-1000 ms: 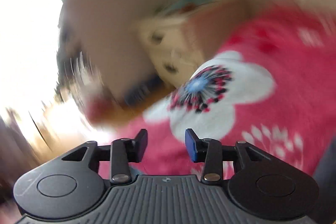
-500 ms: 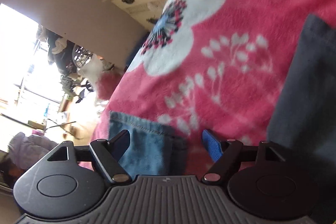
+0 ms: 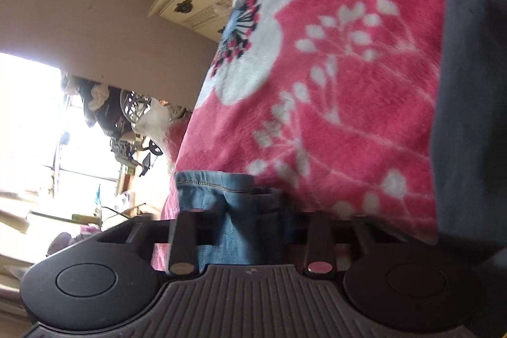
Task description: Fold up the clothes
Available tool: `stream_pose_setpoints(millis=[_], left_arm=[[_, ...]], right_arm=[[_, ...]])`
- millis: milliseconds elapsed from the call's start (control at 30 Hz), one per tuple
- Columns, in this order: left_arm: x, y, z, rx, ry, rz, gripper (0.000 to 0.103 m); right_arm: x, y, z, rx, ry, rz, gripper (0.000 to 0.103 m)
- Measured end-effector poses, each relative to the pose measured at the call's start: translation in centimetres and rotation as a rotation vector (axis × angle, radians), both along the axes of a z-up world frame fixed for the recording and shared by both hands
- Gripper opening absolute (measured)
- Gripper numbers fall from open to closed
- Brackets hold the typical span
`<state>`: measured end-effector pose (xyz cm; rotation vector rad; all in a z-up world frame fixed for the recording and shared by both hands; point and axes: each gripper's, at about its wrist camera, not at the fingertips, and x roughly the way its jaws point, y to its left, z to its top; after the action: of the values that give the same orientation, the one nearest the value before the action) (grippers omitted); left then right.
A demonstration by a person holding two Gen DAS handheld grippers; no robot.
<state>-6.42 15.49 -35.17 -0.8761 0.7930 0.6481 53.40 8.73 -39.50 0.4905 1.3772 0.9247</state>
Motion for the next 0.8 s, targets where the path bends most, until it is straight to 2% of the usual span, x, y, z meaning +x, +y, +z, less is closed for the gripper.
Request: stream_pose_setpoints(millis=[67, 133, 233, 300, 400, 533, 667, 800], left_arm=[[0.0, -0.1, 0.2, 0.01, 0.003, 0.003, 0.027], [0.2, -0.4, 1.1, 0.043, 0.009, 0.007, 0.028], [0.4, -1.4, 3.5, 0.118, -0.044, -0.046, 0.028], [0.6, -2.1, 4.1, 0.116, -0.081, -0.091, 0.028], [1.6, -3.2, 2.5, 0.084, -0.071, -0.135, 0.028], [2.2, -4.3, -0.8, 0.057, -0.036, -0.112, 0.028], [2.2, -4.9, -1.3, 0.102, -0.056, -0.072, 0.028], [1.7, -5.4, 0.2, 0.122, -0.011, -0.048, 0.028]], right_arm=[[-0.2, -0.3, 0.3, 0.026, -0.01, -0.003, 0.015], [-0.8, -0.4, 1.3, 0.056, -0.045, 0.002, 0.014], [-1.9, -0.4, 3.5, 0.112, -0.088, 0.016, 0.014], [-2.8, -0.4, 5.2, 0.155, -0.116, 0.034, 0.013], [-4.5, -0.8, 8.2, 0.224, -0.158, 0.07, 0.013], [-7.5, -2.7, 12.0, 0.319, -0.189, 0.107, 0.013], [-10.7, -4.5, 15.0, 0.396, -0.185, 0.113, 0.013], [-13.7, -6.0, 17.7, 0.425, -0.166, 0.118, 0.013]])
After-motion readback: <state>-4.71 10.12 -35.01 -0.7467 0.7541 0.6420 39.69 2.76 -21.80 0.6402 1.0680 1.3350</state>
